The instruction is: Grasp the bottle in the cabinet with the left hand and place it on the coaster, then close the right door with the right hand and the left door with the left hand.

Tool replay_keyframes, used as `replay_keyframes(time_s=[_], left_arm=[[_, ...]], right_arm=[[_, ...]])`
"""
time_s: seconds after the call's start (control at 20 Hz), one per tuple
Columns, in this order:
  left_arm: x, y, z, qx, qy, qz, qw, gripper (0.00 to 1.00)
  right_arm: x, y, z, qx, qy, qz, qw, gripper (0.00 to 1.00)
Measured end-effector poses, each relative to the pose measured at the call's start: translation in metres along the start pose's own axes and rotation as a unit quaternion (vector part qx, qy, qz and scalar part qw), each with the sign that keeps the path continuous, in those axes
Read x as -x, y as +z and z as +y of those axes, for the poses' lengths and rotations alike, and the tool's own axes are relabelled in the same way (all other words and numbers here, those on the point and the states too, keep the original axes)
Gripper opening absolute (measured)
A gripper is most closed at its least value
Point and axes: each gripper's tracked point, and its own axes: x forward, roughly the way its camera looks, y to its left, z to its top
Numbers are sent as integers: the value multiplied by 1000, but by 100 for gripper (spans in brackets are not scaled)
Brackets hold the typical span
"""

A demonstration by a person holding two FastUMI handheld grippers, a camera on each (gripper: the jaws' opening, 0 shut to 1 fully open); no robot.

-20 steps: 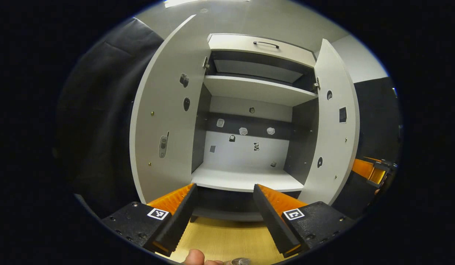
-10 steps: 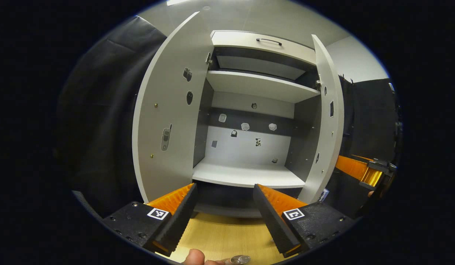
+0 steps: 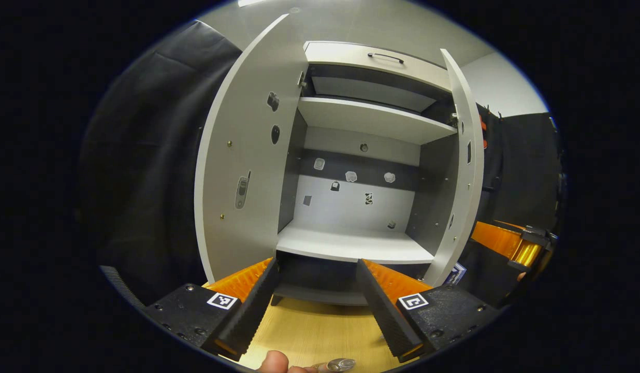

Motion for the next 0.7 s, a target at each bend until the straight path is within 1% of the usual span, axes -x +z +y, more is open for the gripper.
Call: replay_keyframes(time_s=[0.05, 0.1, 0.15, 0.2, 0.25, 0.3, 0.45, 0.5, 0.55, 0.6, 0.65, 0.7], left_arm=[[0, 1, 1, 0, 0, 0, 1000, 97], [1, 0, 2, -1, 1, 0, 1000, 97], [0, 0, 3, -1, 3, 0, 1000, 98], [1, -1, 4, -1, 4, 0, 1000, 98], [0, -2, 6, 0, 6, 1, 1000, 94], [2, -3, 7, 1, 8, 2, 1000, 97], [2, -5, 12, 3, 15, 4, 1000, 97], [2, -5, 14, 4, 17, 5, 1000, 94], [3, -6, 15, 6, 18, 6, 1000, 100], [4, -7, 16, 8, 20, 7, 1000, 97], [4, -7, 17, 10, 20, 8, 1000, 97], [3, -6, 17, 12, 21, 9, 1000, 100]], right_arm=[[-1, 0, 4, 0, 5, 0, 1000, 93], [-3, 2, 8, -1, 10, -1, 1000, 96], [-3, 1, 12, -2, 14, -1, 1000, 96], [-4, 0, 14, -4, 19, 0, 1000, 93], [-4, -1, 18, -5, 24, 2, 1000, 93], [-6, -2, 22, -7, 29, 4, 1000, 93], [-7, -5, 31, -8, 42, 10, 999, 93], [-6, -4, 32, -8, 44, 9, 999, 96], [-6, -4, 33, -8, 45, 8, 999, 96], [-5, -4, 34, -8, 45, 8, 999, 96], [-7, -5, 33, -7, 45, 9, 999, 96], [-8, -5, 33, -7, 44, 9, 999, 93]])
